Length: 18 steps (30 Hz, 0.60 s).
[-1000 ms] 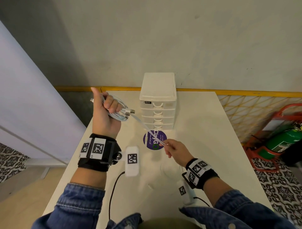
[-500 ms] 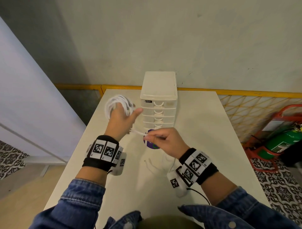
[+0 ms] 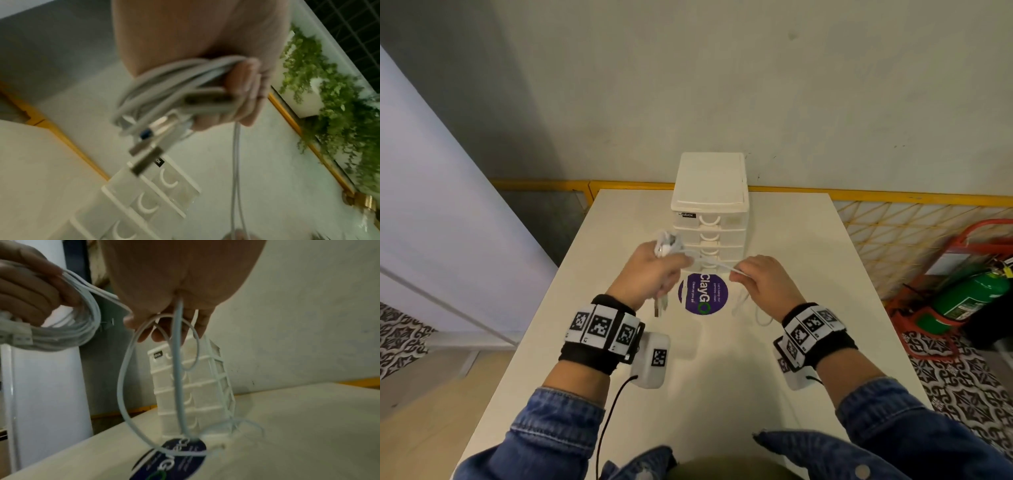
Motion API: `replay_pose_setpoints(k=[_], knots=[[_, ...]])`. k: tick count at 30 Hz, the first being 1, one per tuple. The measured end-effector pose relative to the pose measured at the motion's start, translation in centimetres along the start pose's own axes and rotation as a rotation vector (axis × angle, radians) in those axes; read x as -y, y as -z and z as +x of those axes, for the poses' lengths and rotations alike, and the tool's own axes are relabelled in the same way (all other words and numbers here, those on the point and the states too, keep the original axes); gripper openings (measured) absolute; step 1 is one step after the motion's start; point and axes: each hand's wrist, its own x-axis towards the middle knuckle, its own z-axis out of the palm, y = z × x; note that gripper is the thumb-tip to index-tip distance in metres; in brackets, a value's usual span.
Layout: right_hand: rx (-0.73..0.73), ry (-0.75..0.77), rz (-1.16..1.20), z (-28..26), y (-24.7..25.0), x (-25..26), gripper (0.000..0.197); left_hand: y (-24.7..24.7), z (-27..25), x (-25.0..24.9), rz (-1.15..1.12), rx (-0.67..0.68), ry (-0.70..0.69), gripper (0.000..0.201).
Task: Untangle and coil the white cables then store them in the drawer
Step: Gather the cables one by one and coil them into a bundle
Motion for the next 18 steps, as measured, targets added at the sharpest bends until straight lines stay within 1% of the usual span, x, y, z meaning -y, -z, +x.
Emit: replay_pose_setpoints(k=[2,4,5,7,9,11,12,14,16,17,18], knots=[[-0.02,-0.035,0.009,-1.0,-1.0,-1.1,0.041,0.4,0.1,-0.2,-0.061,-0.129,-0.052,0.026],[-0.018,-0.084,0.053,-1.6,-1.4,-1.5,0.024,0.6,0.1,-0.3,-0.11,-0.23,-0.083,0.02],[-0.008,-0.108,0.074,-1.9,-1.5,-1.8,0.02,0.6,0.1,-0.4,-0.129,-0.273,-0.094,0.016],[0.025,-0.176,0.082,-2.3,-1.8,-2.3,0.029,0.6,0.1,-0.4,-0.162,-0.356,-0.101,0.011],[0.022,-0.249,0.097,-2.5,-1.8,-2.3,0.035,0.6,0.2,-0.5,-0.148,-0.394,-0.106,0.013],[0.008,-0.304,0.149,-2.3,-1.5,-1.8,0.046,0.3,0.2,-0.6,-0.096,-0.386,-0.113,0.014],[-0.018,-0.322,0.197,-2.0,-1.3,-1.4,0.056,0.1,0.2,-0.7,-0.075,-0.368,-0.115,0.015],[-0.13,-0.32,0.255,-1.3,-0.6,-0.5,0.079,-0.5,0.3,-0.6,-0.005,-0.315,-0.104,0.02],[-0.217,-0.29,0.156,-0.2,0.3,0.3,0.096,-1.1,0.3,-0.3,0.117,-0.239,-0.085,0.021],[-0.216,-0.281,0.062,0.4,0.7,0.8,0.101,-1.5,0.2,-0.1,0.173,-0.193,-0.082,0.021],[-0.184,-0.263,-0.037,0.9,1.0,1.4,0.105,-1.9,0.3,0.1,0.208,-0.152,-0.083,0.022]])
